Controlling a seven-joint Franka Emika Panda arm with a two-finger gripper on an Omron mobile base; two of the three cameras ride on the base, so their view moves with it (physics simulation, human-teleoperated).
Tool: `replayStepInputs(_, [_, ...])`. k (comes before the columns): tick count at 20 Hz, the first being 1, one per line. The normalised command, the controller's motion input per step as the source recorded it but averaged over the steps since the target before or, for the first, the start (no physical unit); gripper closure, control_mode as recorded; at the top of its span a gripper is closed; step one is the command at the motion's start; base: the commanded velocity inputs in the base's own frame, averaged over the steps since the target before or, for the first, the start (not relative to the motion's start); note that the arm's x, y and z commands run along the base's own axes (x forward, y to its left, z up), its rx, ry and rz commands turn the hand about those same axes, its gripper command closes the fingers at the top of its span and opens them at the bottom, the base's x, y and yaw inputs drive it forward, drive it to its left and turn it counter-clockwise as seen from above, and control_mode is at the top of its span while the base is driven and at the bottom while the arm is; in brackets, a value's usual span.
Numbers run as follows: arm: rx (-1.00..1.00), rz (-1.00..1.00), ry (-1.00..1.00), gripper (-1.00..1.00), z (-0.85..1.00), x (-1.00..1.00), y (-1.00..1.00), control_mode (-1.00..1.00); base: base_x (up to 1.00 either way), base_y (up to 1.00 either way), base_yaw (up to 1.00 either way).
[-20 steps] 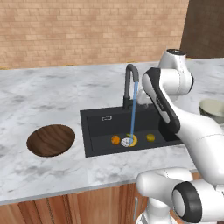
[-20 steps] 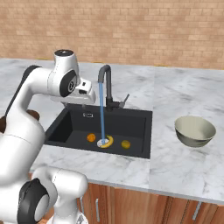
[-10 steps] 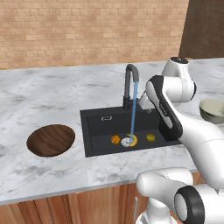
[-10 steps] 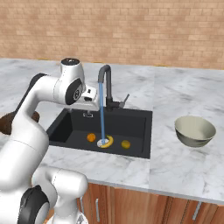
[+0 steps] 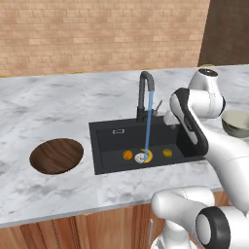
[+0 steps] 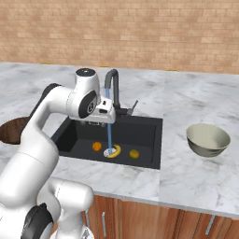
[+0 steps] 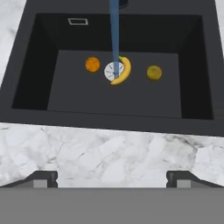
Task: Pick the oranges from the sink and place them in one bowl. Place the banana in the other bowl. Then turn off the sink faucet.
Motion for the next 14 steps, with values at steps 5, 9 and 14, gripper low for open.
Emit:
replayStepInputs(5, [0.0,0.0,0.0,-1.0,-0.17,0.0,-0.27,-1.0,0.0,0.0,0.0])
replayStepInputs(9, [0.0,0.0,0.01,-1.0,-0.24,0.11,-0.32,-1.0,0.0,0.0,0.0])
replayStepInputs(14, [0.0,0.0,0.03,-1.0,-0.23,0.22,-0.27,-1.0,0.0,0.0,0.0])
